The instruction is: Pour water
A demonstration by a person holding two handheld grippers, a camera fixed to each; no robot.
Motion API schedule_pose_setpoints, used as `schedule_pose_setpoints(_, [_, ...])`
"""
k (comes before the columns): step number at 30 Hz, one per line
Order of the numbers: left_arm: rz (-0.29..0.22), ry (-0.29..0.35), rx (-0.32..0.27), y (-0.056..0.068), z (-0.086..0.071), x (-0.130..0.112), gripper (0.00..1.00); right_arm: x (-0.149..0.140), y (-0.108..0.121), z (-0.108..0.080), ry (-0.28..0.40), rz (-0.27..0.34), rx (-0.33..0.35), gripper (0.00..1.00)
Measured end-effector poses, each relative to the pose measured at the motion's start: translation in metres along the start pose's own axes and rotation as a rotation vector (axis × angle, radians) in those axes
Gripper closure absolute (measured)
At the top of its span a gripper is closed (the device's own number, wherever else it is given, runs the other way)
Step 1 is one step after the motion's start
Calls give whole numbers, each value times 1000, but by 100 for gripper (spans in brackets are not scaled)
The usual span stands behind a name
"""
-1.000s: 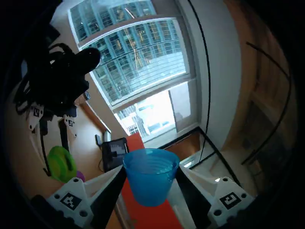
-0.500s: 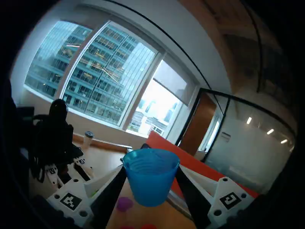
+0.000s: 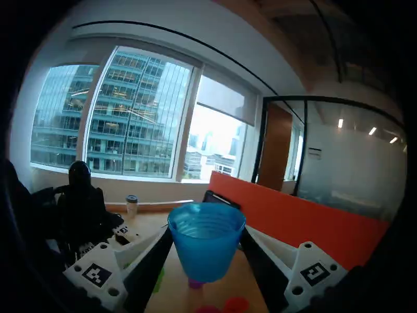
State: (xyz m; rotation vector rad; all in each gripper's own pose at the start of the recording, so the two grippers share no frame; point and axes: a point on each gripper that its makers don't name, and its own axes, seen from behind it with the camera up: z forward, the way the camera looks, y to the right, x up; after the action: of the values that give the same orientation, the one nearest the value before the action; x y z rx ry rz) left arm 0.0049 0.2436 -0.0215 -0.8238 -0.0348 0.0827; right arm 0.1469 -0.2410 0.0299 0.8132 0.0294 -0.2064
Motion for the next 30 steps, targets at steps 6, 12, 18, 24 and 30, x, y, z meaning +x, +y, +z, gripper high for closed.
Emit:
schedule_pose_setpoints(6, [-6, -12, 14, -8, -1, -5, 14, -15, 10, -9, -14, 36, -15, 10])
schedule_pose_setpoints(12, [0, -38, 37, -17, -2, -15, 14, -36, 17, -19, -36, 64, -29, 10])
schedule_pose_setpoints(18, [0, -61, 46, -23, -4, -22, 14, -59, 18, -29, -62, 85, -21, 9])
schedule_pose_setpoints(24, [7, -91, 60, -30, -6, -33, 14, -85, 20, -37, -92, 82, -24, 9])
schedule_pose_setpoints(30, [-4, -123, 57, -34, -7, -43, 14, -110, 20, -45, -120, 104, -17, 9])
